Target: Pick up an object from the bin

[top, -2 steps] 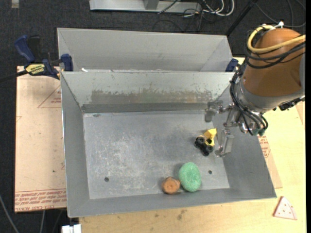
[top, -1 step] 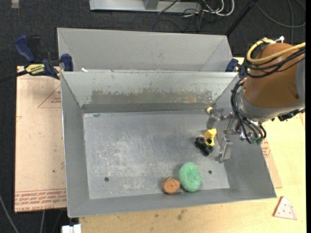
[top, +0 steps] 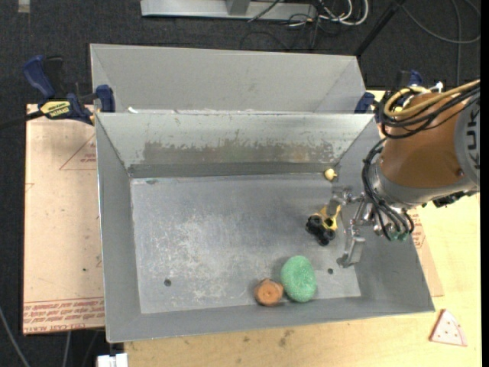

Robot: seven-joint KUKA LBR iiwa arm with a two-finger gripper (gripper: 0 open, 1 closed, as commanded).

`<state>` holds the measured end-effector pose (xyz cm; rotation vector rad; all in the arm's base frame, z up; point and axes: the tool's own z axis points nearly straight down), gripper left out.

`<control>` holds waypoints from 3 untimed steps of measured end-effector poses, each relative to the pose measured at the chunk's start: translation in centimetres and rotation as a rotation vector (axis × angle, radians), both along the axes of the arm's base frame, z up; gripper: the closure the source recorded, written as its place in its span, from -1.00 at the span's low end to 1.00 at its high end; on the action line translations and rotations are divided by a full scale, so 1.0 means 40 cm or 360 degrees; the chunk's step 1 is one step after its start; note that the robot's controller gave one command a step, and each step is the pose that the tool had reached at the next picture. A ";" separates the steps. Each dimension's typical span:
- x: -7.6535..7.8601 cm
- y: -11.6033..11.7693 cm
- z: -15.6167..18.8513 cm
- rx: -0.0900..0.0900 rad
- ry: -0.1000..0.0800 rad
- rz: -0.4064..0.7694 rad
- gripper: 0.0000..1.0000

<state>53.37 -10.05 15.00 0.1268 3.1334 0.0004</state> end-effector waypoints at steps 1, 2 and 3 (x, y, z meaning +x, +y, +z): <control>0.052 0.010 -0.052 0.0001 0.0012 -0.0181 -1.00; 0.058 0.001 -0.159 0.0001 0.0004 -0.0386 1.00; 0.058 0.001 -0.159 0.0001 0.0004 -0.0386 1.00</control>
Offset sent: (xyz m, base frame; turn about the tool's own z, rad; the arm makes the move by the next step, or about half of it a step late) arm 0.0221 -0.0003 -0.0636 0.2448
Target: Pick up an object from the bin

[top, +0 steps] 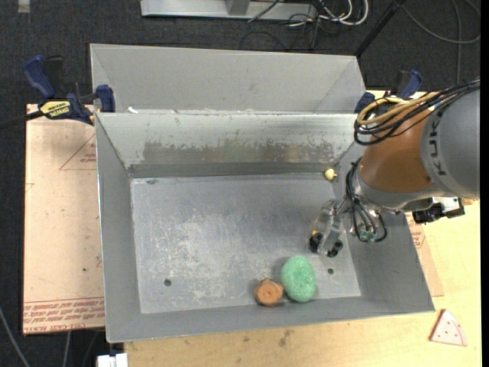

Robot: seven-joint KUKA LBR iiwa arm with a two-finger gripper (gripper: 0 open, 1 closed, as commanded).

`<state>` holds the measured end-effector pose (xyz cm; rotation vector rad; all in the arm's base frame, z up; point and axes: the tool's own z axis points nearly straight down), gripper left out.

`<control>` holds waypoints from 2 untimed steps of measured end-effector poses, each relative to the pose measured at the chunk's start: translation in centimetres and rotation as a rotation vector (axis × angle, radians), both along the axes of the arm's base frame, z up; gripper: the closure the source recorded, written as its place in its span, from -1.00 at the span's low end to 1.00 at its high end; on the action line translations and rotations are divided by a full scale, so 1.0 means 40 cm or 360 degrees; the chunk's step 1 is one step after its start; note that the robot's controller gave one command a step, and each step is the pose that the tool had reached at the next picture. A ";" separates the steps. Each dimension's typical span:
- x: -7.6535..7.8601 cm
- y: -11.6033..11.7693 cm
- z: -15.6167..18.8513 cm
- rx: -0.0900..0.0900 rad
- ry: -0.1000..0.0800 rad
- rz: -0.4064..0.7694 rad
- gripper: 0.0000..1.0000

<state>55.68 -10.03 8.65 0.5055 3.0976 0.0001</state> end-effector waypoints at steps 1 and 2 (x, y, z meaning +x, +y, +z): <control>0.025 -0.023 0.121 0.0003 0.0007 -0.0005 1.00; -0.023 -0.034 0.277 0.0003 0.0007 -0.0021 1.00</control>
Offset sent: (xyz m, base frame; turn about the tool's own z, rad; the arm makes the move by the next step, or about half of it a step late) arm -0.0123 -0.0159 0.1173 0.0155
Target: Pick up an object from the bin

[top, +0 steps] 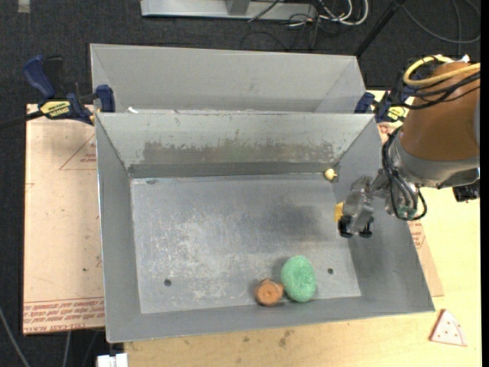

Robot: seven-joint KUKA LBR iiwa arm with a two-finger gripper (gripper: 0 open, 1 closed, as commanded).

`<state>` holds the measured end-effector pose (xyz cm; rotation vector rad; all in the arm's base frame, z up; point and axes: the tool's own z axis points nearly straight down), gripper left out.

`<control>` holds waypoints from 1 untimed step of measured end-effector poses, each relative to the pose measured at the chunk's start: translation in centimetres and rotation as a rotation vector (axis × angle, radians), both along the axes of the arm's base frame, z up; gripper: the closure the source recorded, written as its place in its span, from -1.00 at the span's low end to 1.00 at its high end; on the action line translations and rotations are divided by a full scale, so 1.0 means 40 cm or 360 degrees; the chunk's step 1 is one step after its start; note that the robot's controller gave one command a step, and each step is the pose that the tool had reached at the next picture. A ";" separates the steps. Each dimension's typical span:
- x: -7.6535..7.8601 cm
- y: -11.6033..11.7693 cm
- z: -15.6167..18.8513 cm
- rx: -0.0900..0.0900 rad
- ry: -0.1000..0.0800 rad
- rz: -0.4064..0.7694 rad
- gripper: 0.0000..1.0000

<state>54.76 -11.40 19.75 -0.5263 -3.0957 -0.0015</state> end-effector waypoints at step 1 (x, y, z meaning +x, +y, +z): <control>0.084 0.008 0.129 -0.0001 -0.0005 -0.0034 1.00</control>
Offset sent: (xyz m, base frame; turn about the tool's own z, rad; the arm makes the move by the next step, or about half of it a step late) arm -0.0188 -0.0039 0.1105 0.0776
